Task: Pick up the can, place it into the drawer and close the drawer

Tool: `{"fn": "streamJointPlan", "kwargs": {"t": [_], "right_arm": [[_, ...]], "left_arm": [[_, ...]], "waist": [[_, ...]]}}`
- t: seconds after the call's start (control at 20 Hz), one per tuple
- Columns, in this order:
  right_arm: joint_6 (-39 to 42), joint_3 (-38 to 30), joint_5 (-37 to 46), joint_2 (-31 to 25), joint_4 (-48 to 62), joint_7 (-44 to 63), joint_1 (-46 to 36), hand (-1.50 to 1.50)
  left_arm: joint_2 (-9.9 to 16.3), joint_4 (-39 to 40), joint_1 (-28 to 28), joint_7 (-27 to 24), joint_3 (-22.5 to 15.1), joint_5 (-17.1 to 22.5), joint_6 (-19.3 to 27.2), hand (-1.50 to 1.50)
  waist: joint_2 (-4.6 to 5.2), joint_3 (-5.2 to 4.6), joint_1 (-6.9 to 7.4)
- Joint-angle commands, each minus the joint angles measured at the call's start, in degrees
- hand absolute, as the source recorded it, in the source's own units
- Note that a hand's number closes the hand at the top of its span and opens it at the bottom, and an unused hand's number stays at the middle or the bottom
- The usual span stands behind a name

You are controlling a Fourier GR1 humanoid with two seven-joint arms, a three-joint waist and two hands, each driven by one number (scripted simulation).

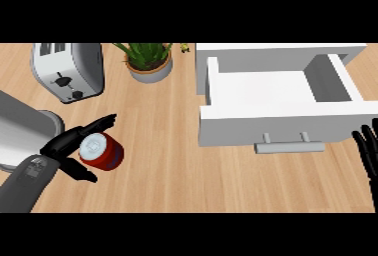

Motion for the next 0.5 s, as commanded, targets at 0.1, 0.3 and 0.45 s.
{"fn": "streamJointPlan", "kwargs": {"t": [0.1, 0.3, 0.45], "right_arm": [[-0.4, 0.3, 1.0, 0.8, -0.3, -0.9, 0.7, -1.5], [0.6, -0.2, -1.2, 0.2, -2.6, 1.2, 1.3, -1.5], [-0.1, -0.6, -0.9, 0.3, -1.6, 1.3, -0.1, -1.5]], "left_arm": [[0.4, 3.5, -2.9, -7.3, -1.0, 0.7, -11.4, -1.5], [-3.7, 4.9, -2.8, -6.9, -2.1, 0.1, -7.1, -1.5], [-6.2, 5.8, -3.4, -5.3, -2.6, 0.2, -4.9, -1.5]], "waist": [[0.01, -0.02, 0.17], [-0.04, -0.04, 0.12], [0.01, -0.04, 0.23]]}}
